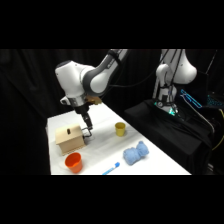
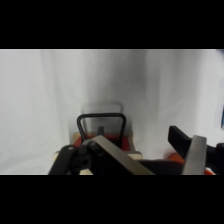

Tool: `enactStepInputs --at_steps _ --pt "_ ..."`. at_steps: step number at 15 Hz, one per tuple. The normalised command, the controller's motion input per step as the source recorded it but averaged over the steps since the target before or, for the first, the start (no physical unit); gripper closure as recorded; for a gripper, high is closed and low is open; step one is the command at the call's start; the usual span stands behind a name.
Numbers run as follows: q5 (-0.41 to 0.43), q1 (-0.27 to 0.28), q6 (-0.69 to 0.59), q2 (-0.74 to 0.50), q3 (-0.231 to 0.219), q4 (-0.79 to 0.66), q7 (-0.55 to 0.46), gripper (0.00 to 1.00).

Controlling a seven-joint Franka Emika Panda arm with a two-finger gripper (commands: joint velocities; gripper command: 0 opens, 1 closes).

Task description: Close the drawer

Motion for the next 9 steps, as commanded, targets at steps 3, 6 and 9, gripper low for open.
enactStepInputs --at_steps 3,6,9 --pt "-0.001 -0.049 -0.31 -0.37 0.04 -0.08 -0.11 0.0" --pt "0.019 -0.049 -0.33 -0.34 0.038 -0.04 -0.1 0.0" --pt "0.009 -0.024 -0.27 -0.29 0.029 -0.02 -0.03 0.0"
